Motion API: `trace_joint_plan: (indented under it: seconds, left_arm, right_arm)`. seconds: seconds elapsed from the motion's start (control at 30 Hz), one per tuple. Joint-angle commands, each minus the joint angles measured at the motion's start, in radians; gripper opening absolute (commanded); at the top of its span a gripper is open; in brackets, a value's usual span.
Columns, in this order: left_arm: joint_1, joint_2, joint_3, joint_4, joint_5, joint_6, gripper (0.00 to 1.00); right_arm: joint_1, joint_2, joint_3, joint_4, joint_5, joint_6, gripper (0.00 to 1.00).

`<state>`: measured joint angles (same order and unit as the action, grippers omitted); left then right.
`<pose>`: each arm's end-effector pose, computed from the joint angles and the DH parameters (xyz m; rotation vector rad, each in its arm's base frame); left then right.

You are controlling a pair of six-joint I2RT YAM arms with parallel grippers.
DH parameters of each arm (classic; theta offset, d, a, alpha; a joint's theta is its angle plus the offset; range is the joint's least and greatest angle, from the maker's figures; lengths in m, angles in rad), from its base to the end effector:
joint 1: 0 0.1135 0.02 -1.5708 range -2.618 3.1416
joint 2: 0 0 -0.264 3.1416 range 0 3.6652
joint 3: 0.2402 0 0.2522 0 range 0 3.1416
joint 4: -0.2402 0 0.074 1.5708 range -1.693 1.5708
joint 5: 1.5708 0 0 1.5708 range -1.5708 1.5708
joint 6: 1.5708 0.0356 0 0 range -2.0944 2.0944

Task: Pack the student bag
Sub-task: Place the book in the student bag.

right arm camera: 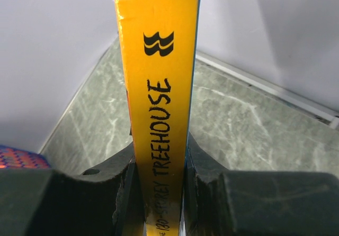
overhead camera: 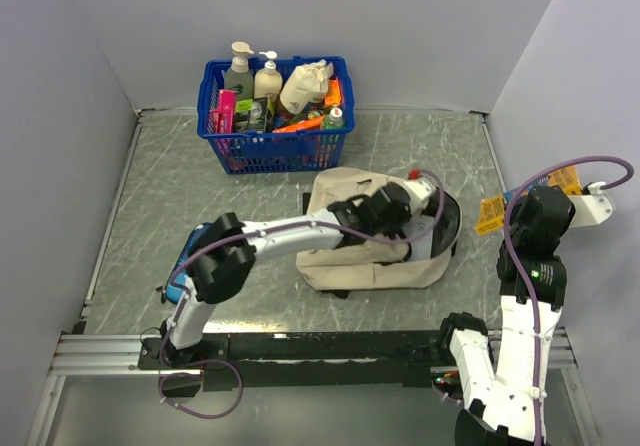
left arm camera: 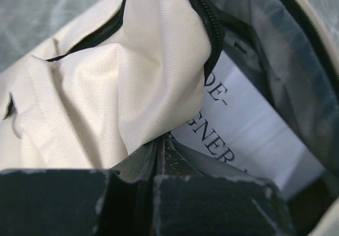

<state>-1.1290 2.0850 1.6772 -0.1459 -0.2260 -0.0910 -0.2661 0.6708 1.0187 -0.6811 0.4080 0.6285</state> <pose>0.2171 -0.4404 0.2441 0.9453 1.9281 -0.4850 0.1158 -0.0462 0.3826 1.0505 1.5568 -0.1397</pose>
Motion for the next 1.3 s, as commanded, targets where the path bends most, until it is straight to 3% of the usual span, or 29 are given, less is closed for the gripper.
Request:
trace_joint_plan:
  seconds: [0.0, 0.3, 0.53, 0.63, 1.07, 1.17, 1.27]
  left_arm:
    - [0.087, -0.163, -0.007, -0.029, 0.034, -0.084, 0.01]
    - [0.152, -0.255, -0.004, -0.123, 0.24, -0.092, 0.01]
    - [0.152, -0.25, -0.014, -0.119, 0.358, -0.092, 0.01]
    - [0.149, -0.241, 0.007, -0.13, 0.41, -0.09, 0.01]
    - [0.144, -0.24, 0.07, -0.152, 0.505, -0.088, 0.01]
    - [0.144, -0.24, 0.075, -0.152, 0.505, -0.09, 0.01]
    - [0.144, -0.238, 0.078, -0.152, 0.499, -0.084, 0.01]
  right_arm:
    - [0.004, -0.002, 0.021, 0.147, -0.15, 0.02, 0.0]
    - [0.05, -0.059, -0.158, 0.345, -0.638, 0.08, 0.0]
    - [0.088, -0.086, -0.368, 0.434, -0.773, 0.192, 0.0]
    - [0.1, -0.028, -0.413, 0.495, -0.833, 0.191, 0.0]
    - [0.352, 0.272, -0.505, 0.719, -0.716, 0.114, 0.0]
    - [0.364, 0.347, -0.482, 0.686, -0.704, 0.09, 0.0]
    - [0.366, 0.389, -0.454, 0.537, -0.628, 0.054, 0.0]
